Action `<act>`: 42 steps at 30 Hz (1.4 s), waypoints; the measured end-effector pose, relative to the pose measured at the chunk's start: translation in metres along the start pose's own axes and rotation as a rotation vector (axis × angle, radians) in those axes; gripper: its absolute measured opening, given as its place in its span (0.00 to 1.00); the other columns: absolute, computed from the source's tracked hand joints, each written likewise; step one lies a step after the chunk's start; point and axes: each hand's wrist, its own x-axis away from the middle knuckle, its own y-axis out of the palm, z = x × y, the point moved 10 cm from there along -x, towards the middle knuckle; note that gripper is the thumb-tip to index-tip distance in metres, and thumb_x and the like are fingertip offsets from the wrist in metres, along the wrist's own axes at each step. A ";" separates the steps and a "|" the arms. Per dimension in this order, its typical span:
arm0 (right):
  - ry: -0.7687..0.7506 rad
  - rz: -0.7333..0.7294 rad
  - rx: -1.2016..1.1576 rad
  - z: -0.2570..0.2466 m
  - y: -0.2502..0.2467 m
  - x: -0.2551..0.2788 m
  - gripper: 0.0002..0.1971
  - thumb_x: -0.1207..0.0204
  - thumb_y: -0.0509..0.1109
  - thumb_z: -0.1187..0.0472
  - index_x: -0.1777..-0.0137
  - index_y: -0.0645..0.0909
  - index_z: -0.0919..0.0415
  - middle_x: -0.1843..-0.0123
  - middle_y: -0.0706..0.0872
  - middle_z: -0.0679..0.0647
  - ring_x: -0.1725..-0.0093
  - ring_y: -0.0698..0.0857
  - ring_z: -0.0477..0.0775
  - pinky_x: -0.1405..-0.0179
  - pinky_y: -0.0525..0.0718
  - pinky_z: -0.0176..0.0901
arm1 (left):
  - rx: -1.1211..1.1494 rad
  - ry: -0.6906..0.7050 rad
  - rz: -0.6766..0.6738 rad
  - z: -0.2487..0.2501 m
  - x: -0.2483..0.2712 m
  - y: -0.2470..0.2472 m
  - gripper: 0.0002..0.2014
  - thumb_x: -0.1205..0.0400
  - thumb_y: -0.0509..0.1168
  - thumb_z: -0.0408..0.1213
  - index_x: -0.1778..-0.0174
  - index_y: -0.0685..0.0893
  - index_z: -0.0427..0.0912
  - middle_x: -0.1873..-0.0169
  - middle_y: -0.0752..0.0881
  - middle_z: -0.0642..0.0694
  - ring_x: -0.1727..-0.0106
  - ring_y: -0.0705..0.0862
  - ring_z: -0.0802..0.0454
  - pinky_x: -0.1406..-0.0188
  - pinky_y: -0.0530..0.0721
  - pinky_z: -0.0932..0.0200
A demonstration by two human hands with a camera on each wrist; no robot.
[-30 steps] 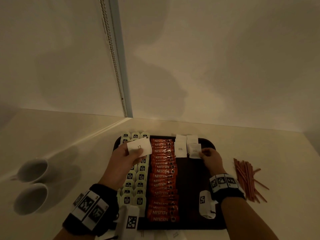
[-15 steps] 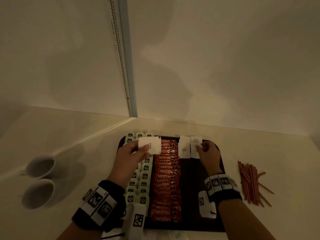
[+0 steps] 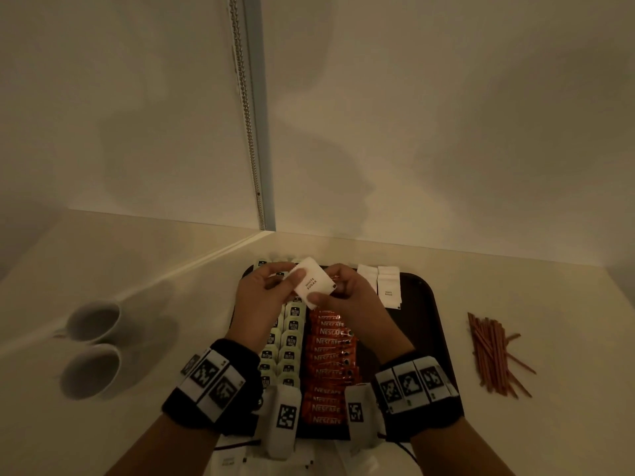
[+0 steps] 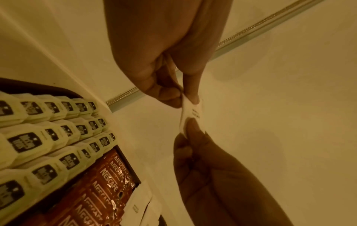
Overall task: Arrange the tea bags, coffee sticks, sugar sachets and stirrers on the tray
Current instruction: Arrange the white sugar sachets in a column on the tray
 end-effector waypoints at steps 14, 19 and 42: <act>0.049 0.211 -0.078 0.012 -0.054 0.013 0.04 0.21 0.65 0.63 0.56 0.79 0.62 0.59 0.86 0.51 0.60 0.86 0.48 0.58 0.86 0.40 | -0.357 0.190 -0.153 0.022 0.007 0.022 0.07 0.26 0.75 0.38 0.54 0.87 0.51 0.58 0.90 0.55 0.57 0.87 0.61 0.56 0.81 0.71; 0.143 0.513 0.024 0.056 -0.137 0.010 0.03 0.19 0.64 0.67 0.51 0.79 0.61 0.51 0.86 0.55 0.55 0.85 0.51 0.61 0.80 0.38 | -0.436 0.109 -0.198 0.015 0.028 -0.016 0.06 0.18 0.65 0.42 0.49 0.86 0.53 0.54 0.89 0.57 0.54 0.86 0.62 0.53 0.81 0.66; 0.323 0.634 0.722 0.119 -0.155 -0.008 0.06 0.24 0.70 0.63 0.51 0.79 0.65 0.52 0.86 0.60 0.57 0.82 0.51 0.60 0.79 0.38 | -0.398 -0.459 0.143 -0.123 0.124 -0.250 0.11 0.16 0.53 0.19 0.53 0.80 0.31 0.62 0.83 0.34 0.72 0.83 0.39 0.78 0.81 0.56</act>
